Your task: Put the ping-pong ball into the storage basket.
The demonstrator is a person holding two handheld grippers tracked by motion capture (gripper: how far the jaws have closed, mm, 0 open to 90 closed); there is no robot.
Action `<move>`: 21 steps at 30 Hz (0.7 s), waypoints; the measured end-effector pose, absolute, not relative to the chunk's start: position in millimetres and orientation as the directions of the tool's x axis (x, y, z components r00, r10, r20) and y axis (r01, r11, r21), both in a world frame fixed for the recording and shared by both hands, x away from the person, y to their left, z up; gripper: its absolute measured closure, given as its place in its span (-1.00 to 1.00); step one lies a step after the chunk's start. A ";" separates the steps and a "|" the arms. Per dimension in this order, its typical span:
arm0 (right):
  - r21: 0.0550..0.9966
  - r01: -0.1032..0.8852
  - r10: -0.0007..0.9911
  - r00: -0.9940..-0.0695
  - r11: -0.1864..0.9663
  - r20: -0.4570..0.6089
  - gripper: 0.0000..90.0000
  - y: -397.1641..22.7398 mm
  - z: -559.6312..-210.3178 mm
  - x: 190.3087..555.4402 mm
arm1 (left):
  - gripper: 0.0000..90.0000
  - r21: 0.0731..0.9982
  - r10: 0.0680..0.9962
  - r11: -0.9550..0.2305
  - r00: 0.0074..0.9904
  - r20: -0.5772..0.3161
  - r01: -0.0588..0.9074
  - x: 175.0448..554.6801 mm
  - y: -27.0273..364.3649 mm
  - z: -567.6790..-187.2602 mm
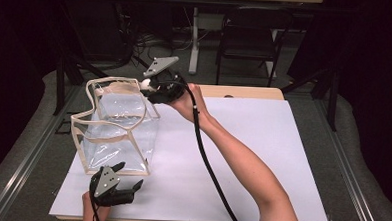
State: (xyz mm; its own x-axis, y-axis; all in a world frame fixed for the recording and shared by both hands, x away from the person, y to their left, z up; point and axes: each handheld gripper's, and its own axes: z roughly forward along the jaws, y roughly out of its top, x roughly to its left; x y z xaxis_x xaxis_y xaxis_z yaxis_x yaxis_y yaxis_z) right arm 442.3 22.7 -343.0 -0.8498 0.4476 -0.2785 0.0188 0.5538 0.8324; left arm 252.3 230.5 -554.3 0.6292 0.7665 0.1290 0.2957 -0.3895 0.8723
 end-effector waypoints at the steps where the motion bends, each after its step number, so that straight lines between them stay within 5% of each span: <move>1: 0.832 0.020 0.447 -0.851 0.554 -0.277 0.13 23.5 -342.5 442.1 | -0.65 0.873 0.767 -0.389 0.629 0.129 0.295 252.2 230.4 -554.3; 21: 0.809 0.022 0.416 -0.866 0.588 -0.279 0.13 43.4 -343.2 440.8 | -0.65 0.873 0.766 -0.389 0.630 0.129 0.295 252.2 230.6 -554.2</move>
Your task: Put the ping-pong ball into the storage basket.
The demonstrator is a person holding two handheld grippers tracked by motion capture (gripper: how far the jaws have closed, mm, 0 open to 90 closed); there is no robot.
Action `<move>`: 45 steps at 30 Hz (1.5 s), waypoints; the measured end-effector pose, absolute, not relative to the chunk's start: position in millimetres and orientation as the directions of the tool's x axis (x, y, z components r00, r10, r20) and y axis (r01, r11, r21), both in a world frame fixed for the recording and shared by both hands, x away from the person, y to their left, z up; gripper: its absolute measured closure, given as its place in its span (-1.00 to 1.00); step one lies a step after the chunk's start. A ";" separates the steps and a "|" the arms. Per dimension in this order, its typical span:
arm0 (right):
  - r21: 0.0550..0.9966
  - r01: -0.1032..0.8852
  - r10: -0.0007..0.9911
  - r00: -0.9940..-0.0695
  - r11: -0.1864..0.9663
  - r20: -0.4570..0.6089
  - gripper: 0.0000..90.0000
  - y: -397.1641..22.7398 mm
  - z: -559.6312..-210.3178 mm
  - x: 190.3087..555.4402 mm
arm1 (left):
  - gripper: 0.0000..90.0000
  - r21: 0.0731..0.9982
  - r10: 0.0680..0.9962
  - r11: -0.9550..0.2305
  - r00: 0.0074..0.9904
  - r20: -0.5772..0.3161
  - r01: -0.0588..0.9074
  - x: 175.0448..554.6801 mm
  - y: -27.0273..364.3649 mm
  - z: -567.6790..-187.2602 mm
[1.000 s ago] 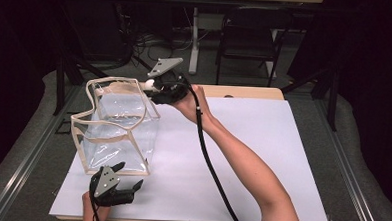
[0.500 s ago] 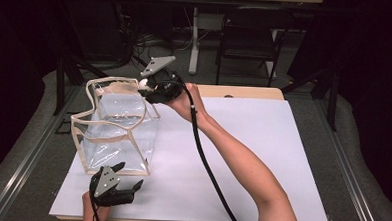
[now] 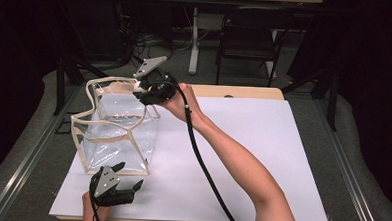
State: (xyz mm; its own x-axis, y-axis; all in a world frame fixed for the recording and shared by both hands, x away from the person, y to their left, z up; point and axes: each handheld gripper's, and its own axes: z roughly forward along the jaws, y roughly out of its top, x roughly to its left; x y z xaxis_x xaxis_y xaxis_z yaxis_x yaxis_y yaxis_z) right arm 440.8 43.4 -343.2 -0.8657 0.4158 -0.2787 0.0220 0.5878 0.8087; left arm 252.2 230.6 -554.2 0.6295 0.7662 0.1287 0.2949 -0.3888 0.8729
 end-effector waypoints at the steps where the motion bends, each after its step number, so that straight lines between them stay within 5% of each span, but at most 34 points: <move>1: 0.808 0.023 0.414 -0.867 0.589 -0.277 0.13 44.3 -343.8 440.7 | -0.65 0.873 0.766 -0.389 0.630 0.129 0.295 252.2 230.6 -554.2; 45: 0.748 0.044 0.349 -0.902 0.662 -0.256 0.13 68.1 -354.2 432.2 | -0.65 0.872 0.768 -0.388 0.627 0.128 0.298 251.8 231.2 -554.2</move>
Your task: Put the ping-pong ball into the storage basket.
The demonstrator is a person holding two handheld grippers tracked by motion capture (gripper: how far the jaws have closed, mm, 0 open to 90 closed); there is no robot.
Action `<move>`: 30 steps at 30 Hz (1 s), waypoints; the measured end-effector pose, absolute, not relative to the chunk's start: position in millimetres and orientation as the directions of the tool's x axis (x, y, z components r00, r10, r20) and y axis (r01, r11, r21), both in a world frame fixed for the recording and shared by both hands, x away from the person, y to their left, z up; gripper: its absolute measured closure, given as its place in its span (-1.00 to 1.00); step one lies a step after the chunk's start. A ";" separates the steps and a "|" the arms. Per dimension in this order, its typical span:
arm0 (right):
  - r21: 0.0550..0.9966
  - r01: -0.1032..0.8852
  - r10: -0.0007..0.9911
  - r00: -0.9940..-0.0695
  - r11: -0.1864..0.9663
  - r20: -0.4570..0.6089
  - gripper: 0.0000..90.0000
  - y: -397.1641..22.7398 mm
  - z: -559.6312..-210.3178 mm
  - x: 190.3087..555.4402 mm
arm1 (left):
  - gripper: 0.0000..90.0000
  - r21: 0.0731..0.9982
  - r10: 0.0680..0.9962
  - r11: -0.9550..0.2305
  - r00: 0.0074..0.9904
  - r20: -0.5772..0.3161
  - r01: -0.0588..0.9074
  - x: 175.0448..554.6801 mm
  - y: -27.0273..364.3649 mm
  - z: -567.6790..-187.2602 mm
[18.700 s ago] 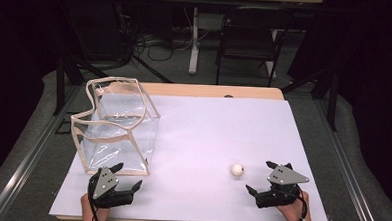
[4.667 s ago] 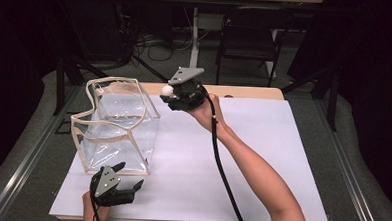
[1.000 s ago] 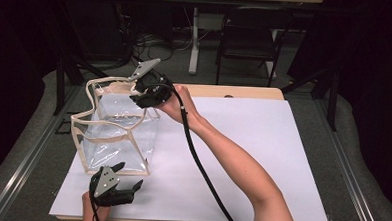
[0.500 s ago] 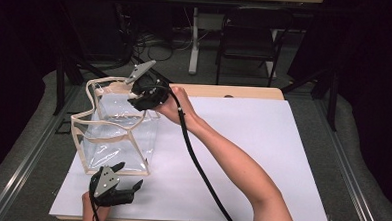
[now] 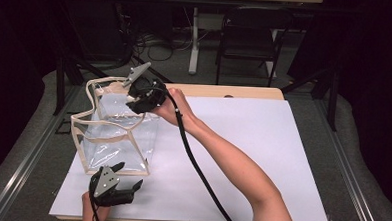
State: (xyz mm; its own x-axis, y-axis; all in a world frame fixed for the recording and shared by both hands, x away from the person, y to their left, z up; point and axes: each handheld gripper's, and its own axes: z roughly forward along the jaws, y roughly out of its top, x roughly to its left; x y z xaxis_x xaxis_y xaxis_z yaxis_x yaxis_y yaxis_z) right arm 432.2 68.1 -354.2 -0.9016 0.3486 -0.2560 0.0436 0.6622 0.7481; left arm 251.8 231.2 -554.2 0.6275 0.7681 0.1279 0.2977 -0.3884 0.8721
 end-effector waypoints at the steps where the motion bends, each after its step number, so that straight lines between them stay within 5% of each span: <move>1: 0.748 0.044 0.348 -0.902 0.662 -0.255 0.13 68.4 -354.5 432.1 | -0.65 0.872 0.768 -0.388 0.627 0.127 0.298 251.8 231.2 -554.2; 30: 0.689 0.069 0.314 -0.919 0.721 -0.237 0.13 76.4 -359.7 431.2 | -0.65 0.873 0.769 -0.387 0.627 0.127 0.298 251.9 231.1 -554.2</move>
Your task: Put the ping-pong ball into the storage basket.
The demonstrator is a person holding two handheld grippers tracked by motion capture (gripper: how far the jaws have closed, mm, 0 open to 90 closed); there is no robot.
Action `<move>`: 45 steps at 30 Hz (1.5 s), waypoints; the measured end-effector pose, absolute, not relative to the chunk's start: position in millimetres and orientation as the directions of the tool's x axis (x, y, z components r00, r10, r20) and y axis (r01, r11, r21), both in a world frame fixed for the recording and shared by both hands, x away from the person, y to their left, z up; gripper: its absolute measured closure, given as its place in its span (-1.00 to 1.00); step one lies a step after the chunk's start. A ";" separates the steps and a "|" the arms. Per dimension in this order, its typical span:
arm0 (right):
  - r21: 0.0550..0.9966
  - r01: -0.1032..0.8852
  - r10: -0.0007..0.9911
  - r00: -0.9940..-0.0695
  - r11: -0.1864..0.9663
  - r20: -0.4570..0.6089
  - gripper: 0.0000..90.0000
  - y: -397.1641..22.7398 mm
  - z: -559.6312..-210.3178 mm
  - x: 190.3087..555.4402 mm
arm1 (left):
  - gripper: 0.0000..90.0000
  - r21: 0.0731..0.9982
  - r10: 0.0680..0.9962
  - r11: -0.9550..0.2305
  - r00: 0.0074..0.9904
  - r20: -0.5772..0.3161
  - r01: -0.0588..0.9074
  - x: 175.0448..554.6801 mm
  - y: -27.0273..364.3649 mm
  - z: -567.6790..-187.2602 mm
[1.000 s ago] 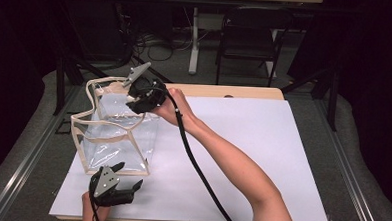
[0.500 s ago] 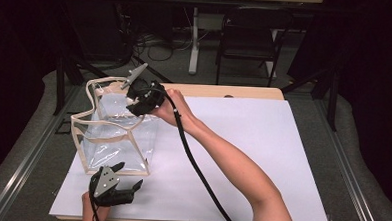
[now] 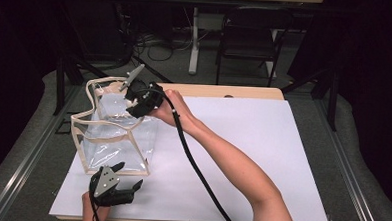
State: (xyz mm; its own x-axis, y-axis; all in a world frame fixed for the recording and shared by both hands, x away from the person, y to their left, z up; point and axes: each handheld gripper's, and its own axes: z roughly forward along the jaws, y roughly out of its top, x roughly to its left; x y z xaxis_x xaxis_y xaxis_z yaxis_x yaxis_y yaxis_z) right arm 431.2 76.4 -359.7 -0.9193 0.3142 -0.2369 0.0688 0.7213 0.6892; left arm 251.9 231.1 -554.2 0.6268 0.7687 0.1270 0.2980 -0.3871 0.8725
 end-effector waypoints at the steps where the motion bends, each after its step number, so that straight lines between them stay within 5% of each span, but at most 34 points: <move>1: 0.688 0.071 0.313 -0.920 0.722 -0.234 0.12 76.5 -359.8 431.5 | -0.65 0.872 0.767 -0.389 0.628 0.129 0.296 252.0 231.2 -554.2; 17: 0.663 0.079 0.300 -0.926 0.745 -0.228 0.10 81.1 -362.4 431.8 | -0.65 0.872 0.767 -0.390 0.628 0.130 0.296 252.1 231.1 -554.1; 28: 0.745 0.120 0.328 -0.934 0.656 -0.139 -0.67 64.8 -356.7 433.6 | -0.65 0.873 0.770 -0.388 0.625 0.130 0.296 251.9 231.6 -554.0; 45: 0.819 0.116 0.373 -0.919 0.562 -0.126 -0.91 13.3 -351.3 426.6 | -0.65 0.873 0.770 -0.388 0.625 0.130 0.297 251.4 230.5 -553.4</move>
State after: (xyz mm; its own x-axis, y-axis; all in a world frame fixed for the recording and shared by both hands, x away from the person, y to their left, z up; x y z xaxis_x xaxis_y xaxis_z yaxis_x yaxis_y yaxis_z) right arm 426.6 13.3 -351.3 -0.9193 0.3728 -0.1259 0.1157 0.5619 0.8191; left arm 251.4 230.5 -553.4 0.6247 0.7700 0.1296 0.2966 -0.3875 0.8728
